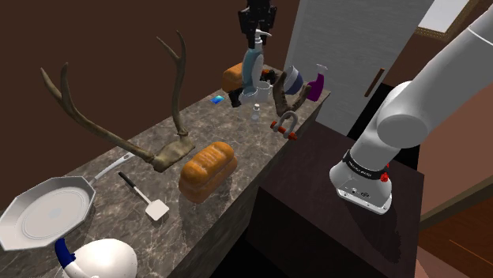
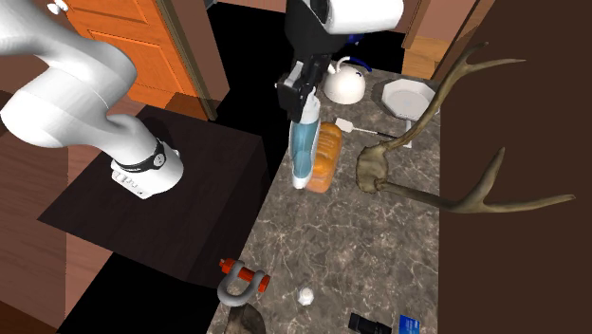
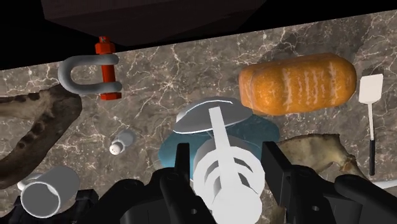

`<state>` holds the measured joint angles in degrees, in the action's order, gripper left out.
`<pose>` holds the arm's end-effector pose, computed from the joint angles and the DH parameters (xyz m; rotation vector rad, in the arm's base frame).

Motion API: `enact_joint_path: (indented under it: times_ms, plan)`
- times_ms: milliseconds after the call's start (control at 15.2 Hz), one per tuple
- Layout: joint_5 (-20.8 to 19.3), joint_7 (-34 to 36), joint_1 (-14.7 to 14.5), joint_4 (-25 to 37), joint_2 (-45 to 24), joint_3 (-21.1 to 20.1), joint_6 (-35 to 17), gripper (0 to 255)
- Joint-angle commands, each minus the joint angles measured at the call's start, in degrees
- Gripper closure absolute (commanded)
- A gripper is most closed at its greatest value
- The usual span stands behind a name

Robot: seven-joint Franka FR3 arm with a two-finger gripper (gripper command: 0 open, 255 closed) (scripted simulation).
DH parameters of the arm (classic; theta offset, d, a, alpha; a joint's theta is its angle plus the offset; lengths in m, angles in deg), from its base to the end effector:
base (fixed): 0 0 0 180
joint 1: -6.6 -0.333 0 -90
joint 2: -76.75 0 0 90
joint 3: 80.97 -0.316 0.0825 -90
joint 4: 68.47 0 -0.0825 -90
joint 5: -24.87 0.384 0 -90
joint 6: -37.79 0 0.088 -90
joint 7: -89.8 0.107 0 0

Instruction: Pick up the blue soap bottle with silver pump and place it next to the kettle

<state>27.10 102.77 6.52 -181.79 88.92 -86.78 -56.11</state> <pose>0.4775 0.0567 0.5482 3.1246 -0.2070 -0.2017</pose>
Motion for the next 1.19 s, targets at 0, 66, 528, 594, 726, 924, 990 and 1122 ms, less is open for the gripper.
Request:
enact_joint_path:
  times_ms: [0, 66, 528, 594, 726, 924, 990, 1122]
  plan:
    - [0.32, 1.34, -0.57, 0.88, -0.19, -0.81, 0.66, 255]
    - [0.65, 2.72, -1.17, 1.13, -0.40, -1.65, 0.65, 255]
    - [2.34, 12.51, -5.32, 4.64, -3.56, -7.50, 0.53, 255]
    - [2.47, 13.93, -5.91, 5.40, -4.26, -8.33, 0.53, 255]
    - [2.60, 16.81, -7.10, 7.13, -5.83, -9.97, 0.53, 255]
    - [2.47, 21.18, -8.95, 10.24, -8.65, -12.36, 0.63, 255]
    - [2.33, 22.65, -9.61, 11.42, -9.72, -13.12, 0.69, 255]
    - [1.90, 25.63, -10.94, 14.02, -12.04, -14.63, 0.88, 255]
